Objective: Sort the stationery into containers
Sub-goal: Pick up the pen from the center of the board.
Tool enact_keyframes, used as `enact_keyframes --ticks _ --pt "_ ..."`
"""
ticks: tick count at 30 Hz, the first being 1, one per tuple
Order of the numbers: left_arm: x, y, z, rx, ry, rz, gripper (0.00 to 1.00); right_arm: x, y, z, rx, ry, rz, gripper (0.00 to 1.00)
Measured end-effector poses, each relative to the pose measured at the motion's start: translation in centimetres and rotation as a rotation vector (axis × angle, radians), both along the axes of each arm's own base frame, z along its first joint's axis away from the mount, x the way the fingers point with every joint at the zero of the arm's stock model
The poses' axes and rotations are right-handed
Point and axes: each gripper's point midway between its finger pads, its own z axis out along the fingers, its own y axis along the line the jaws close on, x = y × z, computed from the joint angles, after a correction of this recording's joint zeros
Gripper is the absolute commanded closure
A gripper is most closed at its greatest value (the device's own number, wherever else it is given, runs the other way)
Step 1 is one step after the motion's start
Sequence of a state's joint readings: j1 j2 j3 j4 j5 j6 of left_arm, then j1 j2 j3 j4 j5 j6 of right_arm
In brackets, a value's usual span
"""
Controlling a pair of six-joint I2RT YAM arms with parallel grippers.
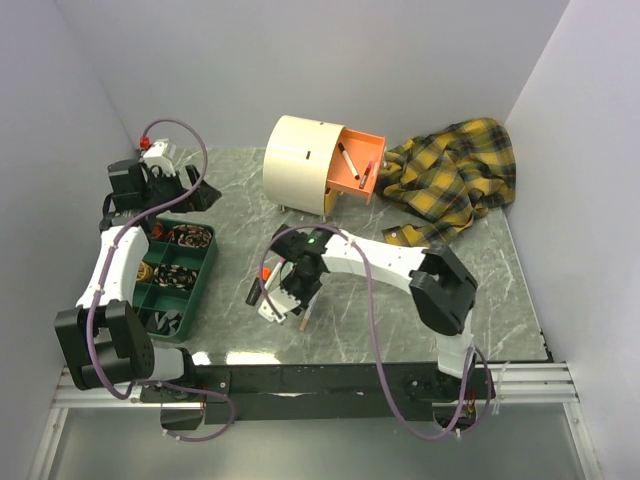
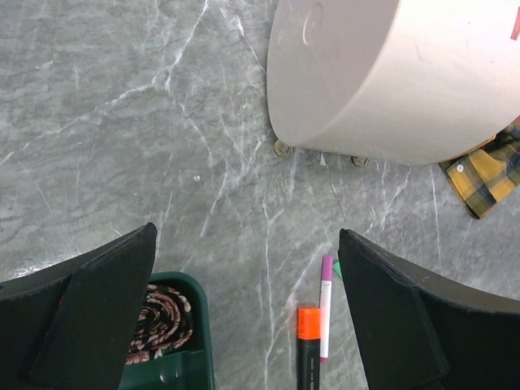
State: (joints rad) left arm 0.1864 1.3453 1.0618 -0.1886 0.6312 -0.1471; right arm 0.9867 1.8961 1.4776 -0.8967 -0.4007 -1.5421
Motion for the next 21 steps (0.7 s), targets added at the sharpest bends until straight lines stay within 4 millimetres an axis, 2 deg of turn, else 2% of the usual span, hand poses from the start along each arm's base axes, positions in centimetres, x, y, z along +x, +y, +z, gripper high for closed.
enact_keyframes --ticks 3,8,12,21 --pt "-0.3 -0.1 0.2 0.005 -0.008 -0.002 0.01 -1.2 0.0 -0.9 -0.066 -0.004 0.073 0.61" --pt "-0.8 -0.2 0.5 0.009 -0.021 -0.005 0.01 -2.7 -1.9 -2.4 -0.190 0.014 0.133 0.60" --pt "-1.0 -0.2 0.1 0.004 -0.013 -0.005 0.01 -2.6 -3.3 -3.2 -0.264 0.013 0.134 0.60" --pt "-0.9 -0.2 0.1 0.001 -0.019 -0.003 0.01 -2.1 -3.7 -3.6 -0.295 -0.012 0.121 0.60"
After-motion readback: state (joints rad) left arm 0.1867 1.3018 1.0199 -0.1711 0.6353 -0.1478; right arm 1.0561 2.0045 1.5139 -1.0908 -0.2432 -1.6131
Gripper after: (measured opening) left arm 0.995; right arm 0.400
